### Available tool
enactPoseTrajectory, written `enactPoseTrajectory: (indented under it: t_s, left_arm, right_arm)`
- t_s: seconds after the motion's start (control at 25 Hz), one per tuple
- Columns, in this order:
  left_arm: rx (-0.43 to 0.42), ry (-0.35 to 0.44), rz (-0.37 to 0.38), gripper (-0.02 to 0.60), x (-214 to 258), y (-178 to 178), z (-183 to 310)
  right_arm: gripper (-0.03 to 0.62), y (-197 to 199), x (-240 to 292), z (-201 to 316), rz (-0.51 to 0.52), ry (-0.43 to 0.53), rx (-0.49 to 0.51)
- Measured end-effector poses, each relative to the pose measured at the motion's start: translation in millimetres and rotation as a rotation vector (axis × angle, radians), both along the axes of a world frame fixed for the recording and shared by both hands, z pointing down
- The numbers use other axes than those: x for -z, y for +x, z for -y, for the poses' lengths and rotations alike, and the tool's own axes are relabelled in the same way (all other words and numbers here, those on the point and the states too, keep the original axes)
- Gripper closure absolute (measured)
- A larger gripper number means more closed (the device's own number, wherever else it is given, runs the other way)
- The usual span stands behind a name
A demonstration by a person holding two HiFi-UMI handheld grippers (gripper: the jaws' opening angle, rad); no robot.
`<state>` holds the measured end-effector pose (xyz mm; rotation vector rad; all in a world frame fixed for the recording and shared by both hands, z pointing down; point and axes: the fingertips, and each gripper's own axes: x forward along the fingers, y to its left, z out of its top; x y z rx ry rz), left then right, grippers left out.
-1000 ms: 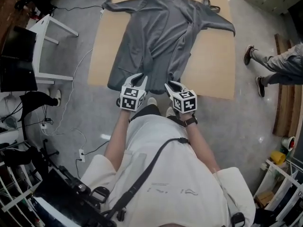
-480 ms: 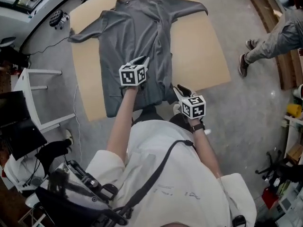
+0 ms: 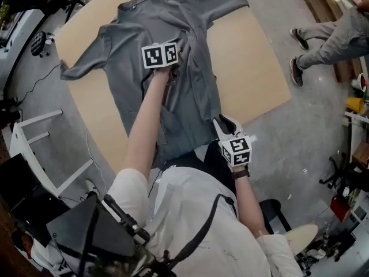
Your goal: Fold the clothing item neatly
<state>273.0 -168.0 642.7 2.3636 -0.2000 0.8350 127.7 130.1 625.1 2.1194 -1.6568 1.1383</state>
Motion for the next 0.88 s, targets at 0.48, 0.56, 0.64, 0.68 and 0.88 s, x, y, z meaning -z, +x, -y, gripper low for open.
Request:
enactPoseTrajectory:
  t_s: [0.48, 0.56, 0.64, 0.68, 0.88]
  left_arm:
    - [-0.078, -0.158, 0.117, 0.459, -64.3, 57.5, 14.4]
    - [-0.072, -0.147, 0.132, 0.469, -67.0, 57.3, 14.4]
    - [-0.068, -0.105, 0.130, 0.559, -62.7, 58.3, 17.4]
    - [-0.068, -0.085, 0.128, 0.563, -60.3, 57.5, 18.1]
    - [-0.064, -0.058, 0.115, 0.566, -48.1, 47.5, 21.4]
  right_arm:
    - [0.474, -3.4, -1.6, -18.6, 0.015, -0.079, -0.083]
    - [0.463, -7.6, -3.6, -23.2, 0.030, -0.089, -0.069]
    - [0.437, -10.8, -6.2, -27.5, 0.078, -0.089, -0.074]
    - [0.423, -13.8, -9.1, -30.7, 0.096, -0.098, -0.072]
    - [0.435, -25.7, -29.6, -39.9, 0.097, -0.151, -0.074]
